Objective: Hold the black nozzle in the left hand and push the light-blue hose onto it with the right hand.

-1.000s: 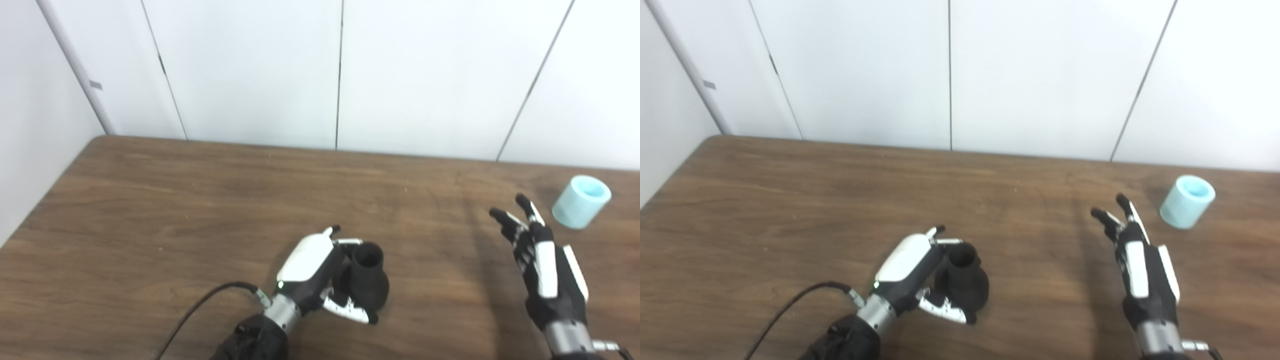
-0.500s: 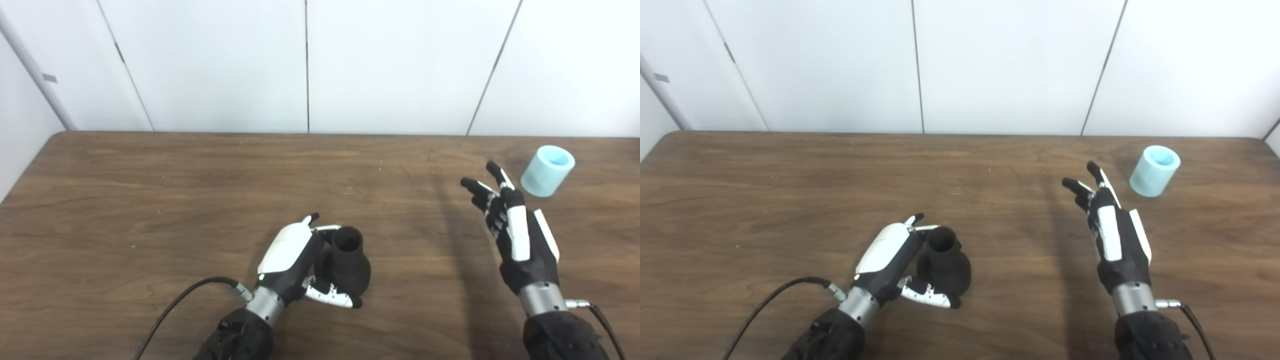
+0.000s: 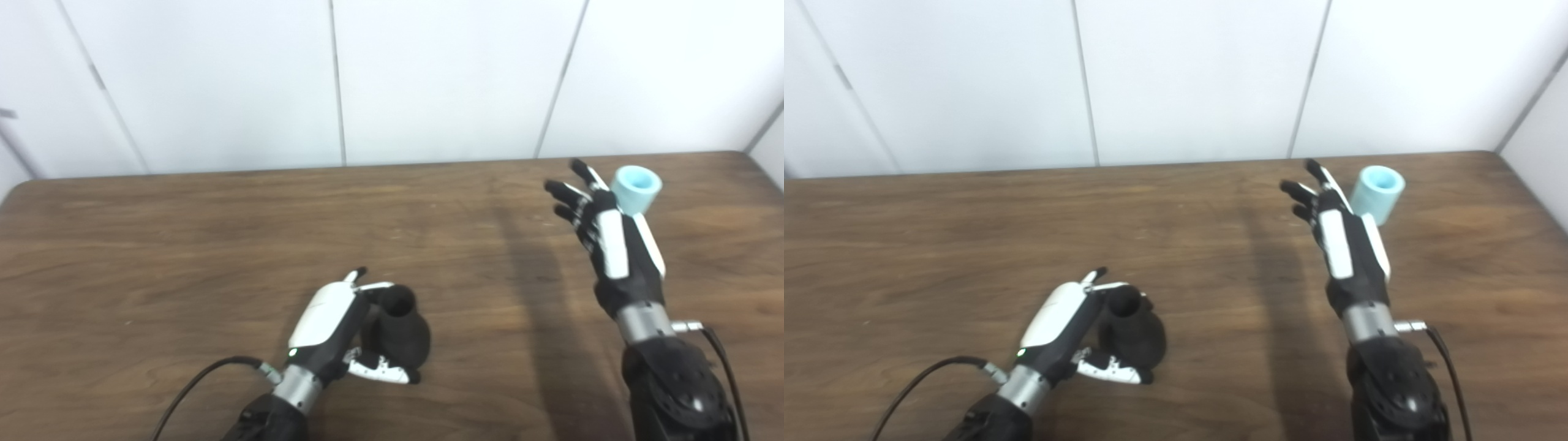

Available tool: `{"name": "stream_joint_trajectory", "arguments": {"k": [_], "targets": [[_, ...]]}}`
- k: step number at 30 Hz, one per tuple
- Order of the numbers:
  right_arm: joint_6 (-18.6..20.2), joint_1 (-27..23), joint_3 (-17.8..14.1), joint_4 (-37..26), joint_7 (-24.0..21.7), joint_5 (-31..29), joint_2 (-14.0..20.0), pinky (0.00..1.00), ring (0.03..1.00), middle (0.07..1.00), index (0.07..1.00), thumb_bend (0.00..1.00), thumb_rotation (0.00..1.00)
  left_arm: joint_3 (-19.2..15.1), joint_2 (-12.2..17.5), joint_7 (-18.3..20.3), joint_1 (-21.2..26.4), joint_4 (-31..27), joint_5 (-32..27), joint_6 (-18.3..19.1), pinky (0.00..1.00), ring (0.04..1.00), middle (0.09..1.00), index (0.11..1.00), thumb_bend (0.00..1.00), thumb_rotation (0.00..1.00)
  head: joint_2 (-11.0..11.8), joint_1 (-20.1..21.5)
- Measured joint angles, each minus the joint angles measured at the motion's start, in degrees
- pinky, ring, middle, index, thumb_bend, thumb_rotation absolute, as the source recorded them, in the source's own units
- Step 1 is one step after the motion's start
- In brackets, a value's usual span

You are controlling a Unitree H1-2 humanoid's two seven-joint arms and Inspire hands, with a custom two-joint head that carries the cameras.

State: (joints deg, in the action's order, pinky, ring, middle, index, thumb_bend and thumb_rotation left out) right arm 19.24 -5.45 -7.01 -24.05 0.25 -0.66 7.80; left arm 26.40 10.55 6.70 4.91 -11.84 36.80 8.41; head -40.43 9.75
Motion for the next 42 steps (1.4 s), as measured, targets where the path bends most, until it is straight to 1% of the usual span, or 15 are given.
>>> {"name": "stream_joint_trajectory", "arguments": {"k": [6,9,10,12,13,15,17,19,21,26,30,32,35,38,42], "targets": [[1.9,-1.8,-0.1,-1.5,0.2,2.8,2.5,0.87,0.888,0.823,0.889,0.53,1.00,-0.1,0.4,0.0,0.0,0.1,-1.1,-0.2,1.00,0.605,0.499,0.487,0.52,0.00,0.7,2.5],[2.8,-2.8,-0.1,-1.5,0.0,4.3,4.2,0.86,0.879,0.824,0.875,0.53,0.96,-0.1,0.6,0.0,0.1,0.2,-1.5,-0.3,1.00,0.607,0.497,0.489,0.52,0.00,1.1,3.7],[2.9,-3.4,-0.2,-1.5,0.0,4.8,4.7,0.84,0.866,0.814,0.866,0.53,0.91,-0.1,0.7,0.0,0.1,0.2,-1.6,-0.4,1.00,0.608,0.497,0.489,0.52,0.00,1.2,4.1],[2.9,-4.7,-0.3,-1.5,0.0,5.9,5.9,0.82,0.857,0.809,0.857,0.55,0.86,-0.1,0.9,0.0,0.2,0.3,-1.8,-0.8,1.00,0.609,0.497,0.488,0.52,0.00,1.8,5.7],[2.9,-5.4,-0.3,-1.5,0.0,6.7,6.4,0.81,0.853,0.809,0.849,0.58,0.78,-0.1,1.1,0.0,0.2,0.4,-1.8,-1.1,1.00,0.610,0.498,0.488,0.52,0.00,2.1,7.6],[3.1,-6.8,-0.2,-1.5,0.2,8.6,7.2,0.80,0.846,0.819,0.845,0.60,0.70,-0.2,1.5,0.1,0.2,0.5,-2.1,-1.7,1.00,0.610,0.498,0.488,0.52,0.00,2.5,9.0],[3.4,-8.1,1.0,-1.1,0.3,12.9,8.5,0.79,0.831,0.827,0.840,0.61,0.62,-0.4,1.9,0.1,0.2,0.8,-3.0,-2.3,1.00,0.609,0.497,0.488,0.52,0.00,2.8,9.8],[4.0,-9.0,2.7,-0.7,0.1,17.3,10.8,0.78,0.829,0.833,0.838,0.64,0.56,-0.4,2.2,0.1,0.3,0.9,-3.4,-2.8,1.00,0.608,0.497,0.488,0.52,0.00,3.4,11.9],[4.8,-9.9,3.2,0.1,-0.3,19.9,12.6,0.79,0.847,0.841,0.837,0.66,0.50,-0.6,2.5,0.1,0.2,1.1,-3.7,-3.5,1.00,0.609,0.498,0.488,0.52,0.00,3.7,12.7],[6.2,-12.0,4.5,3.7,-3.1,23.3,16.2,0.80,0.849,0.839,0.836,0.71,0.42,-0.8,3.2,0.1,0.2,1.4,-3.9,-4.8,1.00,0.617,0.506,0.483,0.52,0.00,4.2,13.7],[7.4,-13.8,6.1,5.3,-8.4,29.8,19.0,0.85,0.908,0.889,0.860,0.70,0.39,-1.4,3.6,0.1,0.2,2.0,-5.5,-5.8,1.00,0.622,0.497,0.489,0.52,0.00,4.7,14.5],[7.4,-15.0,6.0,6.5,-10.7,32.5,19.4,0.86,0.936,0.907,0.863,0.70,0.37,-1.7,3.7,0.1,0.0,2.3,-5.9,-6.4,1.00,0.620,0.497,0.489,0.52,0.00,5.8,16.0],[7.6,-17.0,6.1,9.9,-13.0,35.4,19.6,0.88,0.957,0.920,0.864,0.72,0.32,-1.8,3.7,0.1,0.0,2.5,-6.0,-6.8,1.00,0.629,0.504,0.484,0.52,0.00,6.2,16.3],[7.6,-18.4,8.2,13.6,-14.1,38.3,21.4,0.94,0.963,0.929,0.865,0.76,0.31,-1.9,3.7,0.1,0.0,2.5,-6.1,-6.8,1.00,0.618,0.505,0.483,0.52,0.00,6.8,16.2],[7.4,-21.1,11.0,20.5,-14.3,42.6,24.5,0.95,0.965,0.928,0.865,0.84,0.26,-2.0,3.8,0.1,0.0,2.6,-6.1,-6.8,1.00,0.628,0.504,0.483,0.52,0.00,7.4,16.2]]}}
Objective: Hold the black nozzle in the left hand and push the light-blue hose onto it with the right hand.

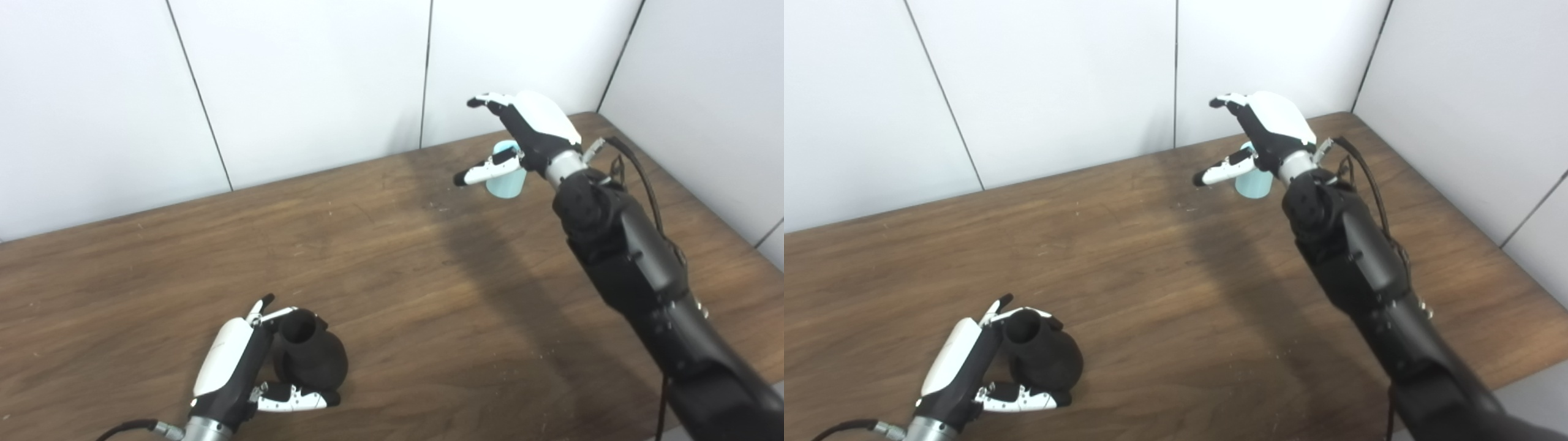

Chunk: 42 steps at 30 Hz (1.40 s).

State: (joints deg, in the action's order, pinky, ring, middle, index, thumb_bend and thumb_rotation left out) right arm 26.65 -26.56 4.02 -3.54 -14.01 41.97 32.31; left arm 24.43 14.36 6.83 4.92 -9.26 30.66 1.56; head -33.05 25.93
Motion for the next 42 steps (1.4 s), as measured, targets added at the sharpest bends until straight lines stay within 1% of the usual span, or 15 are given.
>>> {"name": "stream_joint_trajectory", "arguments": {"k": [2,5,12,17,19,23,25,26,31,34,36,37,39,41,42], "targets": [[0.0,-0.9,1.1,2.2,0.0,1.5,1.4,0.96,0.966,0.928,0.869,0.88,0.27,0.0,0.0,0.0,0.0,0.0,0.0,0.0,1.00,0.631,0.505,0.483,0.52,0.00,0.3,0.1],[0.0,-2.3,2.4,4.9,-0.2,2.7,2.5,0.96,0.966,0.928,0.871,0.92,0.28,-0.2,0.2,0.0,0.0,0.1,0.0,-0.1,1.00,0.630,0.508,0.482,0.52,0.00,0.7,0.6],[-0.3,-5.7,5.9,11.1,-1.2,4.0,3.4,0.97,0.973,0.931,0.871,0.96,0.31,-0.3,0.2,0.0,0.1,0.3,-0.1,-0.2,1.00,0.619,0.507,0.482,0.52,0.00,1.1,1.7],[-0.3,-9.0,7.5,16.3,-2.8,4.4,4.6,0.97,0.972,0.941,0.879,0.98,0.28,-0.3,0.2,0.0,0.2,0.4,-0.1,-0.2,1.00,0.618,0.507,0.482,0.52,0.00,1.1,1.9],[-0.2,-9.8,7.6,17.0,-3.8,4.5,5.1,0.96,0.964,0.942,0.881,0.98,0.26,-0.4,0.2,-0.1,0.2,0.5,-0.1,-0.5,1.00,0.621,0.508,0.482,0.52,0.00,1.0,2.0],[-0.2,-11.1,7.8,19.1,-4.7,3.8,5.1,0.91,0.937,0.927,0.889,0.97,0.20,-0.6,0.2,-0.1,0.2,0.8,-0.1,-1.2,1.00,0.624,0.508,0.482,0.52,0.00,1.1,1.8],[-0.2,-11.6,8.0,20.9,-5.6,3.2,5.0,0.90,0.929,0.918,0.890,0.96,0.19,-0.7,0.2,-0.1,0.2,0.9,-0.1,-1.3,1.00,0.624,0.508,0.482,0.52,0.00,1.1,1.8],[-0.2,-11.7,8.0,21.3,-5.9,3.0,5.0,0.87,0.920,0.911,0.889,0.96,0.18,-0.7,0.2,-0.1,0.2,0.9,-0.2,-1.4,1.00,0.624,0.508,0.482,0.52,0.00,1.0,1.8],[-0.1,-12.0,8.7,22.4,-7.1,2.5,5.0,0.82,0.909,0.906,0.890,0.96,0.17,-0.9,0.2,-0.1,0.2,1.0,-0.3,-1.5,1.00,0.624,0.510,0.481,0.52,0.00,0.9,1.8],[0.0,-13.0,9.1,24.1,-8.5,2.5,4.8,0.70,0.899,0.902,0.887,0.95,0.14,-0.9,0.2,-0.1,0.1,1.0,-0.5,-1.5,1.00,0.625,0.510,0.481,0.52,0.00,0.7,1.6],[0.0,-13.8,9.5,25.3,-9.9,2.7,4.8,0.67,0.878,0.895,0.873,0.95,0.14,-0.9,0.2,-0.1,0.1,1.0,-0.5,-1.5,1.00,0.625,0.510,0.481,0.52,0.00,0.7,1.8],[0.0,-14.2,9.8,25.8,-10.5,2.9,4.8,0.67,0.869,0.889,0.868,0.95,0.13,-0.9,0.2,-0.1,0.1,1.0,-0.5,-1.5,1.00,0.625,0.510,0.481,0.52,0.00,0.7,1.7],[0.1,-14.6,10.6,26.1,-11.1,3.2,4.8,0.75,0.859,0.875,0.858,0.95,0.13,-0.9,0.2,-0.1,0.1,1.0,-0.5,-1.6,1.00,0.625,0.510,0.481,0.52,0.00,0.6,1.7],[0.1,-14.6,11.1,26.1,-11.5,3.7,4.7,0.77,0.857,0.873,0.857,0.95,0.13,-0.9,0.1,-0.1,0.1,1.0,-0.5,-1.6,1.00,0.625,0.510,0.481,0.52,0.00,0.6,1.7],[0.0,-14.6,11.2,26.1,-11.8,3.8,4.7,0.80,0.838,0.851,0.854,0.95,0.12,-0.9,0.2,-0.1,0.1,1.0,-0.5,-1.6,1.00,0.625,0.509,0.481,0.52,0.00,0.5,1.5]]}}
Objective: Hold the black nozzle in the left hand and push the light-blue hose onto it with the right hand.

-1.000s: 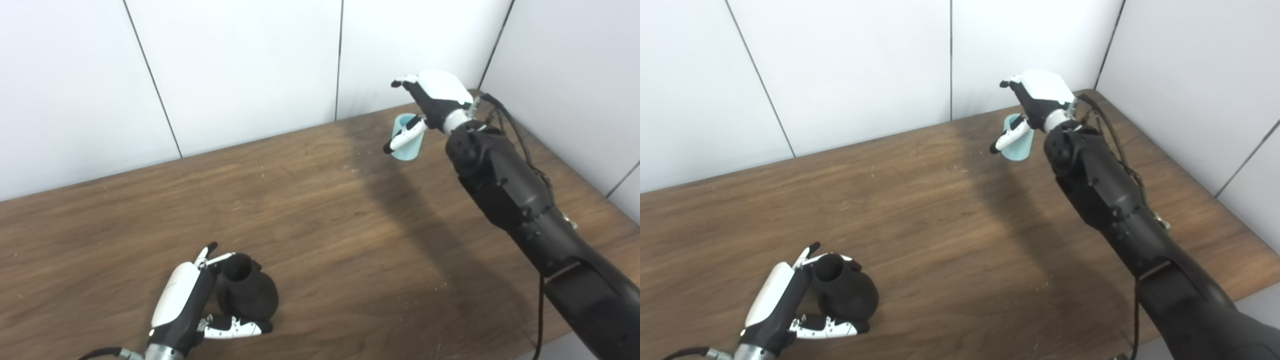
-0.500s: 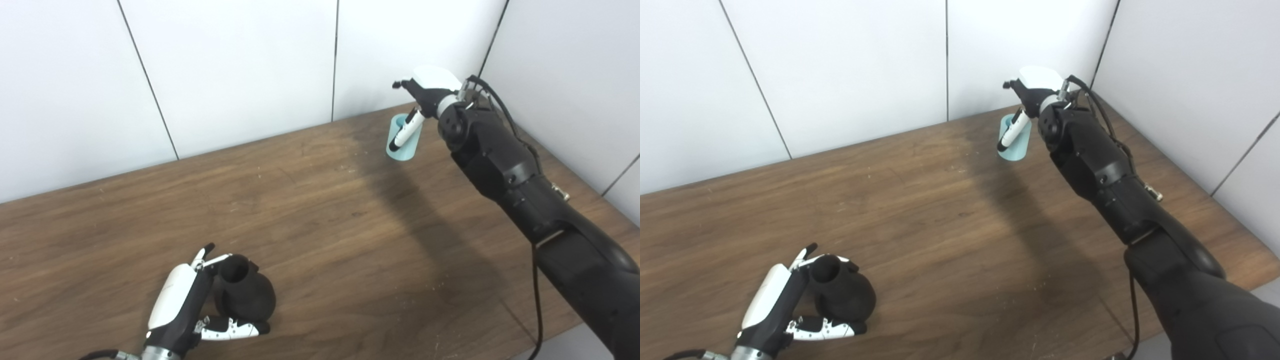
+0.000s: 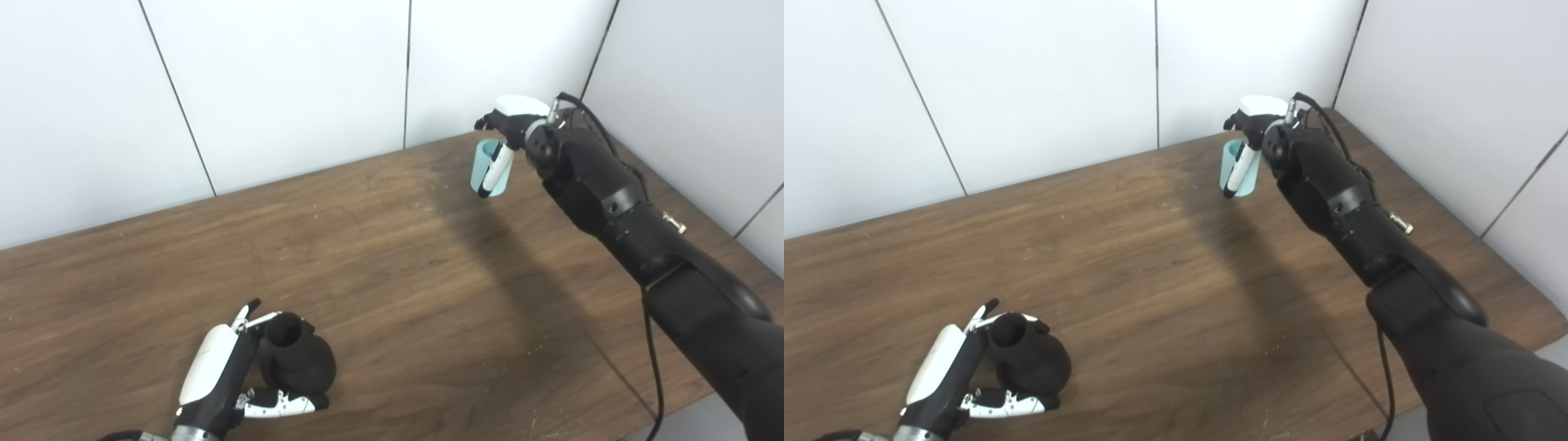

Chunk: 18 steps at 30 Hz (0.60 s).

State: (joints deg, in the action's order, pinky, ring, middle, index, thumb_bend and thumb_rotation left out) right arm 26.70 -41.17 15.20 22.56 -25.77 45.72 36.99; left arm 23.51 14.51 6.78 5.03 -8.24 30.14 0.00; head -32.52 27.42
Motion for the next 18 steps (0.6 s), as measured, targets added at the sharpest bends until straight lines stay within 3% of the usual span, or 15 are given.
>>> {"name": "stream_joint_trajectory", "arguments": {"k": [3,5,9,18], "targets": [[0.0,0.0,0.0,0.3,-0.1,0.0,0.0,0.71,0.808,0.831,0.846,0.96,0.11,0.0,0.0,0.0,0.0,0.0,0.0,0.0,1.00,0.625,0.509,0.482,0.52,0.00,-0.2,-0.1],[0.0,0.0,0.0,0.9,-0.1,0.0,0.0,0.83,0.801,0.821,0.838,0.96,0.09,-0.1,0.0,0.0,0.0,0.0,0.0,0.0,1.00,0.627,0.508,0.482,0.52,0.00,-0.3,0.0],[0.0,0.0,-0.2,2.5,0.9,0.0,-0.3,0.69,0.776,0.806,0.823,0.95,0.08,-0.1,0.0,0.0,-0.1,0.0,0.0,0.0,1.00,0.627,0.508,0.482,0.52,0.00,-0.3,-0.2],[0.0,0.0,-1.0,3.1,2.9,0.0,-1.7,0.66,0.747,0.788,0.796,0.95,0.05,-0.2,-0.1,0.0,-0.2,0.0,0.0,0.0,1.00,0.627,0.507,0.483,0.52,0.00,-0.6,-0.2]]}}
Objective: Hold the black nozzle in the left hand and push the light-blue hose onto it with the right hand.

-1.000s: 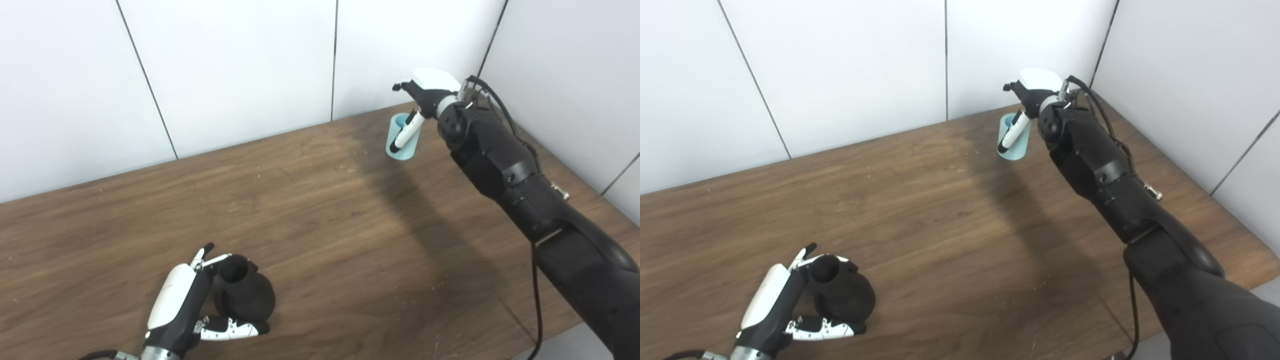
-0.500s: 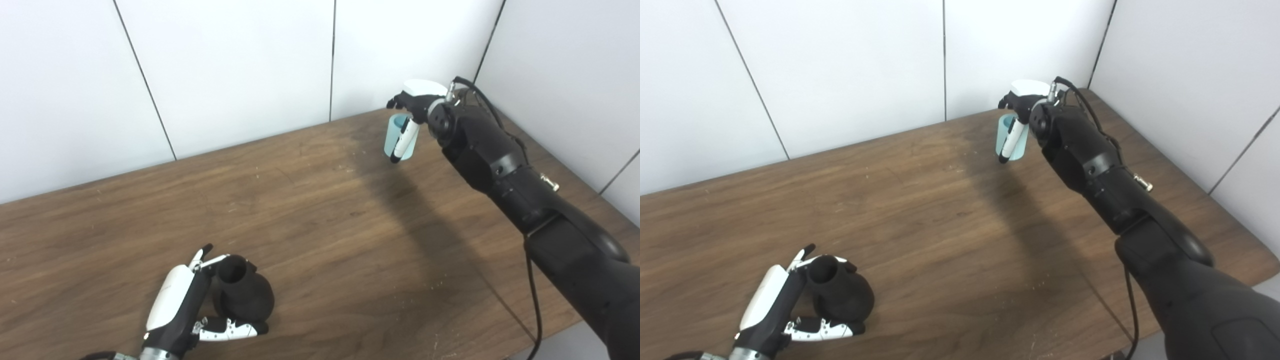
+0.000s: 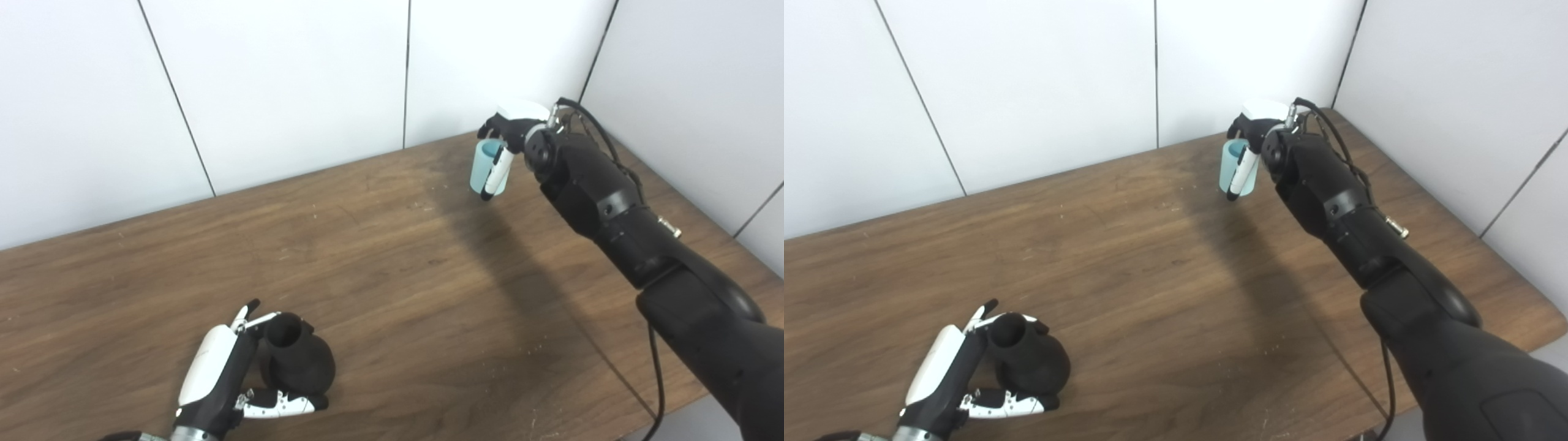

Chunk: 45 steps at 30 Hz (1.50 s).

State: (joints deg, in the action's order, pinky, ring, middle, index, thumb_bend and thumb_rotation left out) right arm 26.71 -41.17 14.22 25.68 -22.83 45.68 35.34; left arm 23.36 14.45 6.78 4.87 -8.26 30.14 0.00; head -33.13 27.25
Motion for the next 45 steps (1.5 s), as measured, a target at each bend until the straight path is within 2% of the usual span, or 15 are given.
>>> {"name": "stream_joint_trajectory", "arguments": {"k": [21,28,39,45], "targets": [[-0.1,0.2,0.7,1.0,0.7,-1.6,-0.1,0.61,0.711,0.752,0.770,0.91,0.01,-0.2,-0.1,0.0,-0.2,-0.1,-0.1,0.0,1.00,0.626,0.499,0.488,0.52,0.00,-0.9,-0.1],[-0.2,0.3,1.0,1.0,1.1,-1.7,0.0,0.64,0.699,0.728,0.755,0.91,0.02,-0.2,-0.1,0.0,-0.2,-0.1,-0.1,0.0,1.00,0.626,0.499,0.488,0.52,0.00,-0.9,0.1],[-0.7,0.6,2.3,1.0,2.9,-1.7,0.1,0.58,0.660,0.717,0.741,0.90,0.00,-0.4,-0.1,0.0,-0.2,-0.1,-0.1,0.0,1.00,0.627,0.499,0.489,0.52,0.00,-1.3,0.1],[-1.4,0.7,2.6,1.4,3.6,-1.7,0.2,0.55,0.637,0.707,0.715,0.83,0.00,-0.4,-0.1,0.0,-0.2,-0.1,-0.1,0.0,1.00,0.628,0.499,0.489,0.52,0.00,-1.4,0.1]]}}
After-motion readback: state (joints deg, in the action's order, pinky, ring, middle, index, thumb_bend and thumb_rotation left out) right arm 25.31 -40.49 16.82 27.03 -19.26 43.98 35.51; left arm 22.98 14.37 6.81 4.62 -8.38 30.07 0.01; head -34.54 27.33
